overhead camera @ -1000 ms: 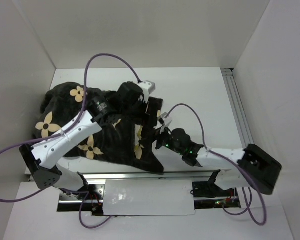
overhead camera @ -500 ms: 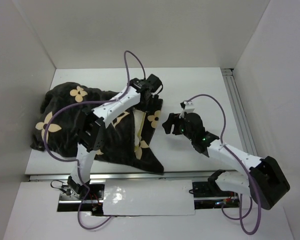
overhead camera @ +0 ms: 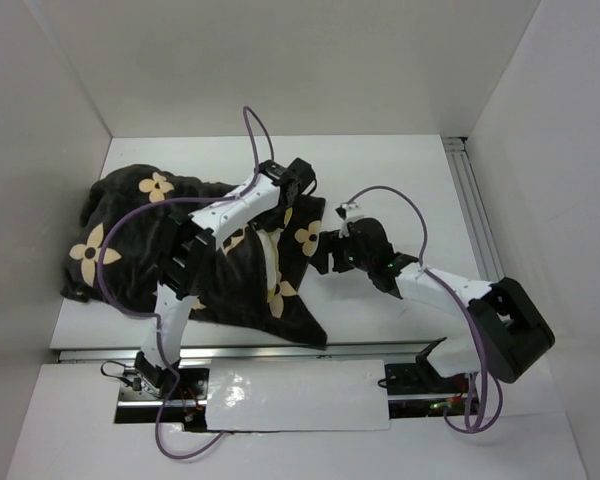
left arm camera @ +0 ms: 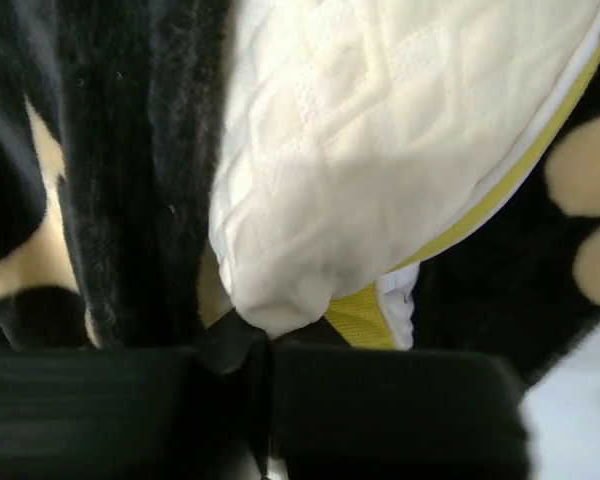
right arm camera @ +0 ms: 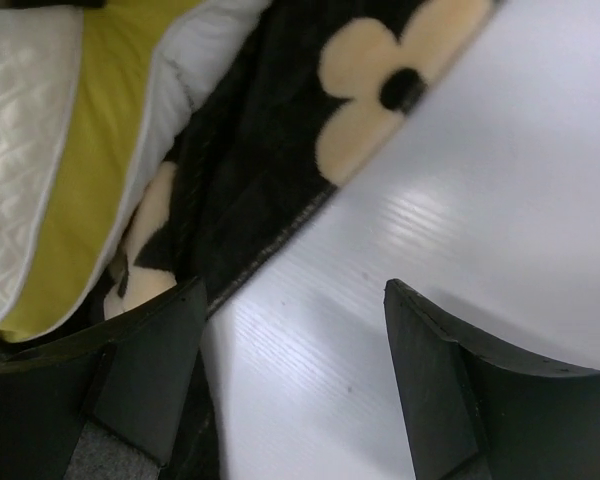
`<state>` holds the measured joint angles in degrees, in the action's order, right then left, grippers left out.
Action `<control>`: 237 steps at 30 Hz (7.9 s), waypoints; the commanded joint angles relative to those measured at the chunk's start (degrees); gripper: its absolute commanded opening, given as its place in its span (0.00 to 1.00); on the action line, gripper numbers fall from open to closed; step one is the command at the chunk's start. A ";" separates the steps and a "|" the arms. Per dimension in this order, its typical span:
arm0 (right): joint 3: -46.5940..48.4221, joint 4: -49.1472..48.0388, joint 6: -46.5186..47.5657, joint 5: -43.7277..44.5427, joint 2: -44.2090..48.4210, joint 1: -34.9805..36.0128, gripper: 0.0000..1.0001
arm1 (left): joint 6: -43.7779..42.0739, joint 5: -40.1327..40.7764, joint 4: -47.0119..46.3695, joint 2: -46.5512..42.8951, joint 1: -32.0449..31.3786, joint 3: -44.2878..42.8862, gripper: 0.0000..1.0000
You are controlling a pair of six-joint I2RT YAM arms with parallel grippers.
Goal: Put the pillow into the pillowcase
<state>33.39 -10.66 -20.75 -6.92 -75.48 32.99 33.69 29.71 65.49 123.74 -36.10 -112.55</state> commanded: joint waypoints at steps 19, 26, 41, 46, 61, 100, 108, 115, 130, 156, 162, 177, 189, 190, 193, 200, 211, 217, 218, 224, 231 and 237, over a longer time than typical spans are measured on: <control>20.92 -17.63 9.07 -7.50 -26.73 11.39 0.66 | -0.38 9.05 -2.04 -24.69 6.39 4.53 0.00; 22.86 -24.14 7.75 -1.01 -27.87 12.53 0.71 | -0.38 9.05 -1.51 -24.08 6.39 4.01 0.00; 32.64 -26.26 -0.78 13.59 -40.63 8.50 0.23 | -0.91 9.05 -1.51 -27.68 7.97 4.53 0.00; 25.51 -21.79 0.89 16.31 -30.18 5.42 0.00 | -1.96 5.89 -4.67 -27.06 9.11 5.15 0.00; 31.55 -17.91 3.35 -3.00 -33.75 4.27 0.55 | -4.16 4.04 -6.52 -27.33 9.11 4.18 0.00; 29.10 16.71 9.68 14.92 2.88 -18.48 0.00 | -6.27 9.21 -9.51 -8.80 7.53 7.79 0.00; 24.71 16.90 9.32 -1.32 9.30 -28.25 0.00 | -4.41 9.85 -5.20 2.01 6.31 -0.99 0.00; 26.90 8.38 10.82 -26.29 9.92 -28.25 0.00 | -14.79 -3.66 -16.62 5.28 -3.54 -7.77 0.00; 27.19 33.58 1.25 4.87 8.77 -29.83 0.01 | -12.08 -5.81 -20.14 4.07 -6.88 -3.55 0.00; 14.95 16.21 -1.39 7.87 -3.17 -7.34 0.63 | -12.07 -8.18 -21.90 -2.01 -6.88 -6.36 0.00; 12.67 5.74 -4.65 14.30 -10.29 -4.61 0.55 | -11.55 -10.02 -21.90 -2.54 -6.35 -5.31 0.00; 13.28 3.79 -10.36 14.82 -17.44 -4.60 0.00 | -10.40 -10.64 -21.29 -2.01 -4.25 -5.31 0.00; 12.22 11.52 -5.44 17.56 7.19 -6.53 0.00 | -9.35 -13.62 -22.51 -2.45 -1.87 -3.91 0.00; 12.23 12.67 -5.44 18.34 6.58 -6.54 0.00 | -9.35 -13.63 -23.56 -3.24 -1.87 -3.38 0.00; 12.84 13.29 -3.77 20.10 3.60 -7.24 0.00 | -9.87 -14.77 -24.97 -6.66 -1.87 -1.45 0.00; 16.36 12.34 2.38 12.11 -2.91 -10.32 0.34 | -10.48 -11.78 -24.98 -14.92 -1.87 -1.44 0.00; 19.70 2.14 1.86 4.01 -9.76 -3.13 0.62 | -12.86 -11.78 -26.82 -18.11 -1.87 -3.02 0.00; 17.33 -4.62 -3.32 12.89 -9.77 1.64 0.60 | -11.54 -11.78 -26.30 -16.52 -1.87 -4.25 0.00; 16.80 -4.64 -5.24 12.89 -10.47 2.42 0.58 | -11.54 -11.78 -25.77 -16.52 -1.87 -4.86 0.00; 17.67 -4.03 -8.86 18.60 -13.55 5.76 0.57 | -11.02 -11.26 -25.77 -16.52 -1.87 -5.40 0.00; 17.33 -1.99 -13.69 23.97 -15.48 7.96 0.60 | -10.49 -10.73 -24.71 -16.52 -1.87 -6.01 0.00; 18.55 -2.81 -16.25 26.07 -18.55 7.96 0.63 | -9.87 -11.26 -24.19 -16.52 -1.87 -6.01 0.00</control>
<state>49.84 -12.40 -34.59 15.86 -91.50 40.49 22.74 16.67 45.45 108.42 -37.78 -114.78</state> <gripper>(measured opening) 0.624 0.087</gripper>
